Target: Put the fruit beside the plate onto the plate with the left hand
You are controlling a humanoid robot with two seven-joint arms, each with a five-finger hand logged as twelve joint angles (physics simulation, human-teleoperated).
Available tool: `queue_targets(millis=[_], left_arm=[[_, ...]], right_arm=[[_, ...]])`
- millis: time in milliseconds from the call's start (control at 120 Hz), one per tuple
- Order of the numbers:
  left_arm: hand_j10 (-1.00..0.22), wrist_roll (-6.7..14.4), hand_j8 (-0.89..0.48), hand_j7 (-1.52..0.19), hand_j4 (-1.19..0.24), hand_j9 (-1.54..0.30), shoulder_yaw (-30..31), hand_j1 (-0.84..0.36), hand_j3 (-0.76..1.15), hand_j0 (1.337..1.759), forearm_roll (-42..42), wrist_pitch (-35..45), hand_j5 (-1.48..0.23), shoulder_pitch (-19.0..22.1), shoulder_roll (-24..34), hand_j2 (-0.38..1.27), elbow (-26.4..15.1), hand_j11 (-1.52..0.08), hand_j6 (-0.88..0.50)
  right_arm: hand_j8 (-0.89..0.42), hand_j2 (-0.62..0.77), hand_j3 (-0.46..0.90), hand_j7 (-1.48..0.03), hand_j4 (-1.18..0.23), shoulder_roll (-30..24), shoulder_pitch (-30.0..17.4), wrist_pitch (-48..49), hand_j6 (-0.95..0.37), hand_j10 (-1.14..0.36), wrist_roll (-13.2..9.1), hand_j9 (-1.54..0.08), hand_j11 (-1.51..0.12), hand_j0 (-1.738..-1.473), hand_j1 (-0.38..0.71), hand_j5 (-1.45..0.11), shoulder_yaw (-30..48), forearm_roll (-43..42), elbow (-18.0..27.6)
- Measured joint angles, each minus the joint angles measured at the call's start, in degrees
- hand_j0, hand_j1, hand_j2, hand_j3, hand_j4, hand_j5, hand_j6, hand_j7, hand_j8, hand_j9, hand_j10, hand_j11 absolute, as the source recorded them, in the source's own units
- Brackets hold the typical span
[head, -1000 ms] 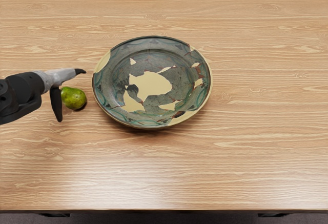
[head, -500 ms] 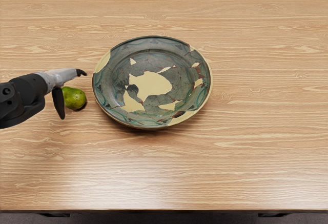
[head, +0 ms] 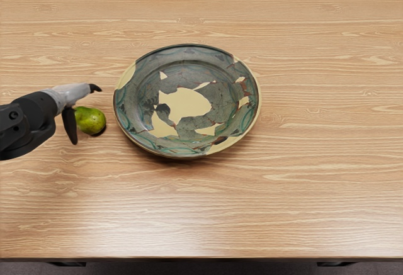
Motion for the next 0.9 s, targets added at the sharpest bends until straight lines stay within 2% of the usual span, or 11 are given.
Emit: queue_targets(millis=[350,558,900], left_arm=[[-0.14,0.0,-0.14,-0.17,-0.14,-0.17,0.38,0.19,0.0,1.658,0.01,0.15,-0.17,0.09,-1.35,0.03,0.13,-0.17,-0.14],[-0.23,0.0,-0.23,-0.29,-0.23,-0.29,0.53,0.09,0.0,1.658,-0.06,-0.07,-0.29,0.44,-1.57,0.05,0.14,-0.29,-0.23],[-0.28,0.0,-0.29,-0.36,-0.28,-0.36,0.72,0.02,0.0,1.658,-0.01,-0.02,-0.36,0.79,-2.1,0.06,1.02,-0.36,-0.29]], right_arm=[[0.0,0.0,0.0,0.0,0.0,0.0,0.0,0.0,0.0,0.0,0.02,0.0,0.0,-1.658,-0.35,0.0,0.0,-0.01,0.01],[0.0,0.0,0.0,0.0,0.0,0.0,0.0,0.0,0.0,0.0,0.01,0.0,0.0,-1.658,-0.35,0.0,0.0,-0.01,0.0],[0.0,0.0,0.0,0.0,0.0,0.0,-0.01,0.0,0.0,0.0,0.0,0.0,0.0,-1.658,-0.35,0.0,0.0,-0.02,0.0]])
